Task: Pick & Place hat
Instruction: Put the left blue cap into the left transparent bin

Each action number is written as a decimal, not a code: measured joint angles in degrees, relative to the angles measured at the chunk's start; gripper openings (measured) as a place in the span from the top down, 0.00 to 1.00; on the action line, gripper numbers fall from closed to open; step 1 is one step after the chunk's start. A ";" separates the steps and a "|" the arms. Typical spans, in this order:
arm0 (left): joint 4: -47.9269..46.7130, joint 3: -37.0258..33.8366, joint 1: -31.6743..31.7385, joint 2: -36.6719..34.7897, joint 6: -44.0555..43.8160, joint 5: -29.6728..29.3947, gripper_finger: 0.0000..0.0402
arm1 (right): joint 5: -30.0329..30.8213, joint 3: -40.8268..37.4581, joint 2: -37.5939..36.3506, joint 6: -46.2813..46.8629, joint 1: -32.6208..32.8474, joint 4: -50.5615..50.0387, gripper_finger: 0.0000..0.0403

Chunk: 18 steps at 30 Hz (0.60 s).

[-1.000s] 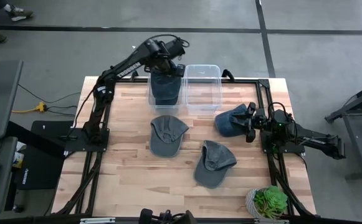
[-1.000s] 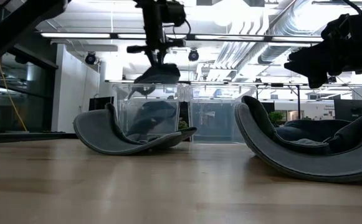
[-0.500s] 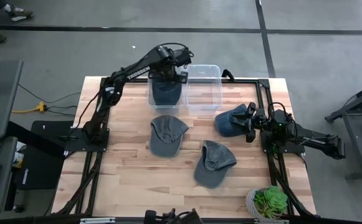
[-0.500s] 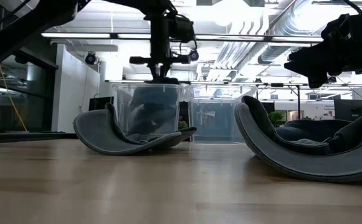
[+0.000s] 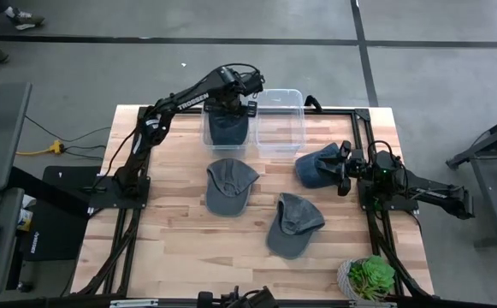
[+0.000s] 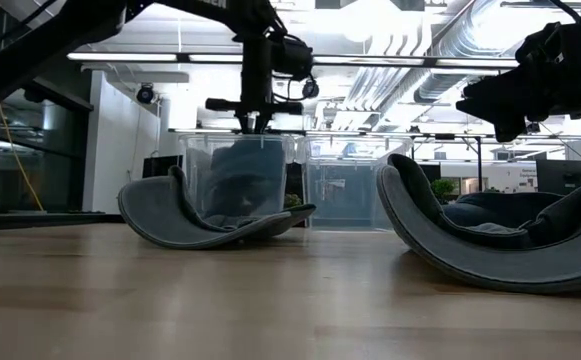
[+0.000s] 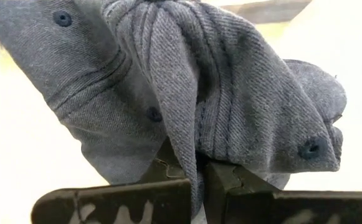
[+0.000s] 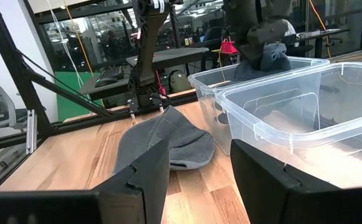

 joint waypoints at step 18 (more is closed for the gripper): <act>2.77 -3.23 0.00 0.00 0.92 2.88 0.98 | 0.00 0.00 0.00 0.00 0.00 0.01 0.59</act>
